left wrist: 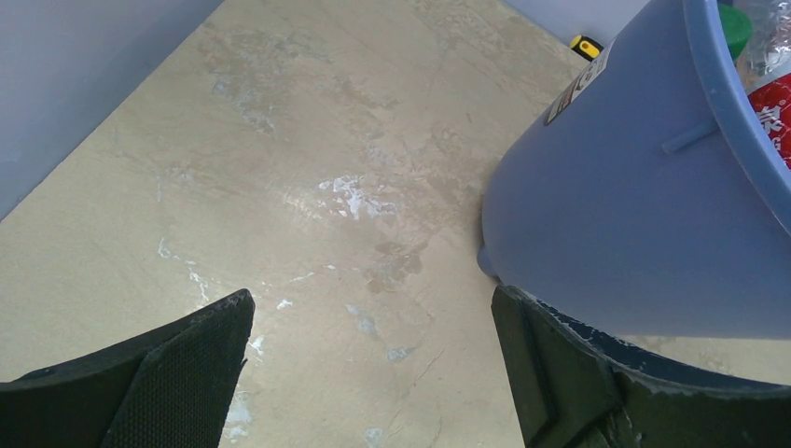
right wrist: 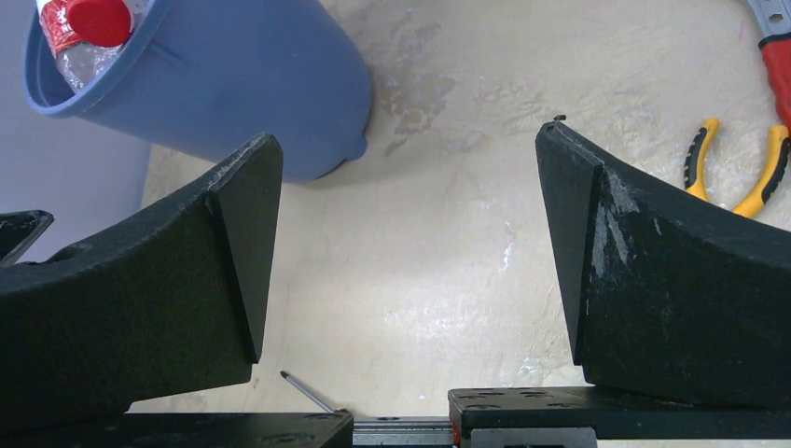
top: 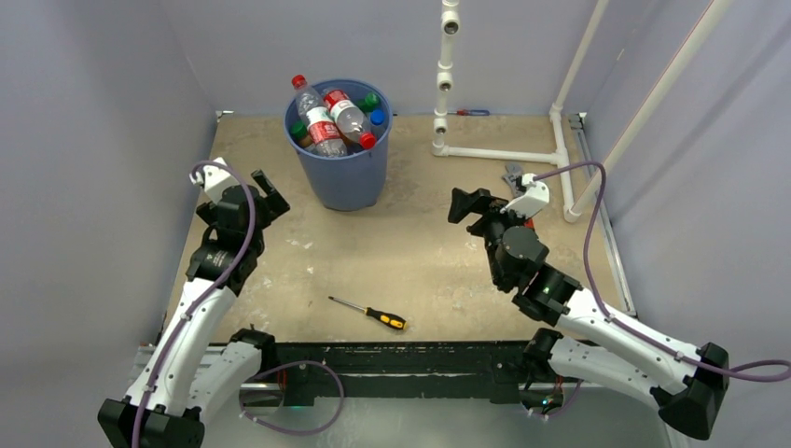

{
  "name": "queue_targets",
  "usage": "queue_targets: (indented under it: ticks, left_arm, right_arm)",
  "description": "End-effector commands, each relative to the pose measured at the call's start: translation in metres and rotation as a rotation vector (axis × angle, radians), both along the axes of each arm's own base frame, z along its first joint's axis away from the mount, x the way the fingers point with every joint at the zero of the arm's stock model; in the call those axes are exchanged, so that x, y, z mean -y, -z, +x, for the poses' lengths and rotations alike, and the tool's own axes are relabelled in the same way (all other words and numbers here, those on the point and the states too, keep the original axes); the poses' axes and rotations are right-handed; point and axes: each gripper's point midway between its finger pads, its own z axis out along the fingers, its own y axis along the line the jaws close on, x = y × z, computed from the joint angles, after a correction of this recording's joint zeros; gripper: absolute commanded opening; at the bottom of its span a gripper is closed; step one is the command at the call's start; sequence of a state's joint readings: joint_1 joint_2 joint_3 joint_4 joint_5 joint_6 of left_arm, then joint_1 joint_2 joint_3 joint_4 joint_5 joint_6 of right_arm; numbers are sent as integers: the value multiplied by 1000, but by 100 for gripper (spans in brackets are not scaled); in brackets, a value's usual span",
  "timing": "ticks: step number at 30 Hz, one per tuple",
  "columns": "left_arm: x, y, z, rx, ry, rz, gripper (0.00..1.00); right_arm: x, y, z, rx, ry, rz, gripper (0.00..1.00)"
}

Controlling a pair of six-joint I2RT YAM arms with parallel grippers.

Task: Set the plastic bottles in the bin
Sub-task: Reset both arms

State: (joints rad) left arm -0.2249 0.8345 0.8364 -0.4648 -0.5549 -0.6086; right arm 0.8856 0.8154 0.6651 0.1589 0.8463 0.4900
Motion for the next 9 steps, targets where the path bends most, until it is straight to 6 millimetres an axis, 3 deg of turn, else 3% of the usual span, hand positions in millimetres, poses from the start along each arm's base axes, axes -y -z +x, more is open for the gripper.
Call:
queue_targets:
  ticks: [1,5,9]
  left_arm:
    - [2,-9,2,51,10,1,99]
    - [2,-9,0,59,12,7,99]
    - [5,-7,2,55,20,7,99]
  right_arm:
    - [-4,-3,-2,28,-28,7,99]
    - [-9,16,-7,-8,-64,64,99]
    - [-7,22,-11,-7,-74,103,99]
